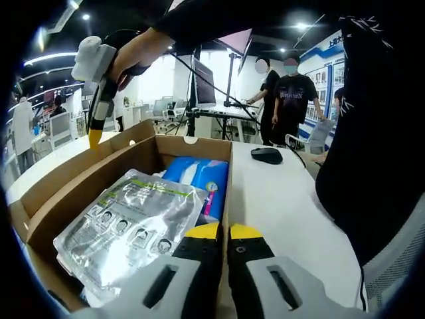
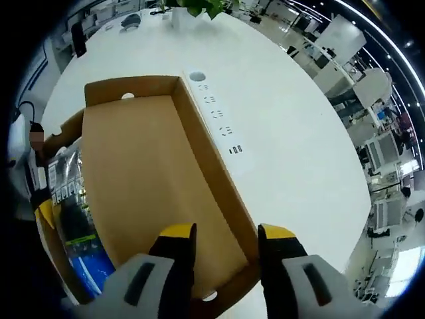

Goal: Operate the shoe box by opening the lid, removing the specified soft item, and placing it in the target area until the item is outside and the box remains undamaged.

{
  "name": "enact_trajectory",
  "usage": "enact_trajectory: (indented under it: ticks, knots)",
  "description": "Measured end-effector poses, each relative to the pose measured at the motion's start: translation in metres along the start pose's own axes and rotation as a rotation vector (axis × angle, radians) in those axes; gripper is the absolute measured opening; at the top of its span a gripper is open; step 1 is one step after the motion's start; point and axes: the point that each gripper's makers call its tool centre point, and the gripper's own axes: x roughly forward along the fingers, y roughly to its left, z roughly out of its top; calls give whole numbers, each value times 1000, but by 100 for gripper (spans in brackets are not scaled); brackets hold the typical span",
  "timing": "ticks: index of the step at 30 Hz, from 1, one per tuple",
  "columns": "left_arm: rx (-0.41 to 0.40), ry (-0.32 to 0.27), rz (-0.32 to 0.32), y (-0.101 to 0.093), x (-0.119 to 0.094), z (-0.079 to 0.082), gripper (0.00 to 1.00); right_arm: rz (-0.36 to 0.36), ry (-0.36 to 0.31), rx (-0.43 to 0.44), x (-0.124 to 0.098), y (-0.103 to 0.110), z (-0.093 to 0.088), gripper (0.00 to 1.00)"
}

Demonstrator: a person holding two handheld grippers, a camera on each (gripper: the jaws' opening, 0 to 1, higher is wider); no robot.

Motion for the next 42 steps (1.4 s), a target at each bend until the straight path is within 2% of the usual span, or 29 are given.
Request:
enact_trajectory:
  ticks: [5, 10, 19, 25, 27, 29, 33, 35, 38, 42]
  knots:
    - [-4, 2, 0, 0, 0, 0, 1, 13, -35, 90, -10, 4, -3, 38]
    - [-1, 2, 0, 0, 0, 0, 1, 46, -93, 270, -22, 9, 1, 45]
    - [-6, 5, 1, 0, 1, 1, 1, 39, -194, 491, -57, 5, -3, 48]
    - [-37, 4, 8, 0, 1, 2, 2, 28, -225, 537, -75, 6, -13, 53]
    - [-50, 3, 7, -1, 1, 3, 2, 24, -245, 542, -87, 19, -16, 55]
    - [-57, 6, 7, 0, 0, 3, 3, 28, -239, 549, -86, 15, -18, 59]
    - [-51, 3, 20, 1, 0, 4, 3, 28, -259, 575, -114, 36, -29, 62]
    - [-51, 5, 22, 2, 0, 3, 3, 29, -285, 575, -115, 30, -28, 63]
    - [-49, 9, 29, 3, 0, 3, 3, 29, -301, 588, -132, 44, -38, 63]
    - [-44, 11, 49, 2, 0, 2, 4, 27, -317, 609, -138, 47, -46, 64]
